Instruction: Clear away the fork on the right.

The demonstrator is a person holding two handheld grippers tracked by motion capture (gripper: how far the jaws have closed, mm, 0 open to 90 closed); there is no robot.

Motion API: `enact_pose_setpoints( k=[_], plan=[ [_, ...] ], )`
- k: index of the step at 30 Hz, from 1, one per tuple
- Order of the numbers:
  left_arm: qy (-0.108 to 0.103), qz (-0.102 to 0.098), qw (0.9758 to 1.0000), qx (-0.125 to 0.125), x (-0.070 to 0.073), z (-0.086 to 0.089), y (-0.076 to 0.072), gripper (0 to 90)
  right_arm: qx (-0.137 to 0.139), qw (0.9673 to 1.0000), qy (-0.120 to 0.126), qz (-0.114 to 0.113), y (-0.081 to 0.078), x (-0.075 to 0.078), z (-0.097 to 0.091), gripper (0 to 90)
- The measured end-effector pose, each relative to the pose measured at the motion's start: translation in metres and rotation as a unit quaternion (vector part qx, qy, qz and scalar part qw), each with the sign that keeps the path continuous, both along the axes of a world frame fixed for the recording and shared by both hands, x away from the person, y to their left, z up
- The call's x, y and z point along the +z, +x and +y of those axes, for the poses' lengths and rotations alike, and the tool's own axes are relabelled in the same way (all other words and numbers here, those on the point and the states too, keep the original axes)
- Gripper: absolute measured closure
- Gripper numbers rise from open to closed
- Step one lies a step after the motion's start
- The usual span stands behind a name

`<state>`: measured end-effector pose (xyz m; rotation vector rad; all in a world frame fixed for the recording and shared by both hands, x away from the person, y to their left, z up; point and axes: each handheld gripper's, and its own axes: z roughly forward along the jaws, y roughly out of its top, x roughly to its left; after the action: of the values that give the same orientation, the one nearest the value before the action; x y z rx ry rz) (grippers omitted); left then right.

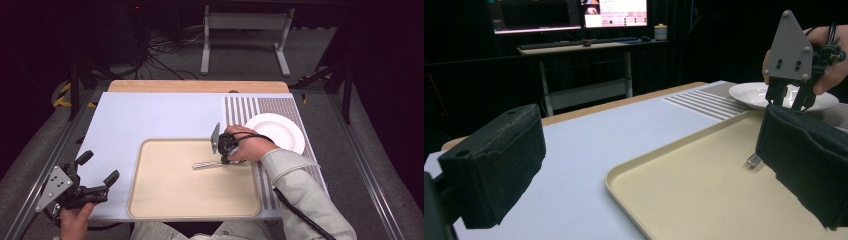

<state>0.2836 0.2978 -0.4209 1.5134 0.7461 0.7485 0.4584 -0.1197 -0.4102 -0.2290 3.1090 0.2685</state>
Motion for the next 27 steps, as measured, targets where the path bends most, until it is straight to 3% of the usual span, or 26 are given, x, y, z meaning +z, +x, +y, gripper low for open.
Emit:
enact_pose_setpoints(
  k=[15,18,21,25,27],
  plan=[
    [0.000,0.000,1.0000,-0.001,0.000,0.000,0.000,0.5,0.000,1.0000,-0.007,0.006,0.000,-0.007,0.002,85.9],
    [0.000,0.000,1.0000,-0.001,0.000,0.000,0.000,0.5,-0.002,1.0000,-0.001,0.006,0.000,-0.006,0.001,77.4],
    [-0.001,-0.001,1.0000,-0.001,0.000,0.000,0.000,0.5,-0.007,0.9999,0.008,0.009,0.000,-0.003,0.001,76.7],
    [-0.002,-0.001,1.0000,-0.001,0.000,0.000,0.000,0.5,-0.004,0.9996,0.027,0.013,-0.002,0.003,0.004,88.6],
    [0.000,0.000,1.0000,-0.002,0.000,0.000,0.000,0.5,-0.005,0.9991,0.040,0.014,-0.004,0.006,0.006,90.0]
  ],
)
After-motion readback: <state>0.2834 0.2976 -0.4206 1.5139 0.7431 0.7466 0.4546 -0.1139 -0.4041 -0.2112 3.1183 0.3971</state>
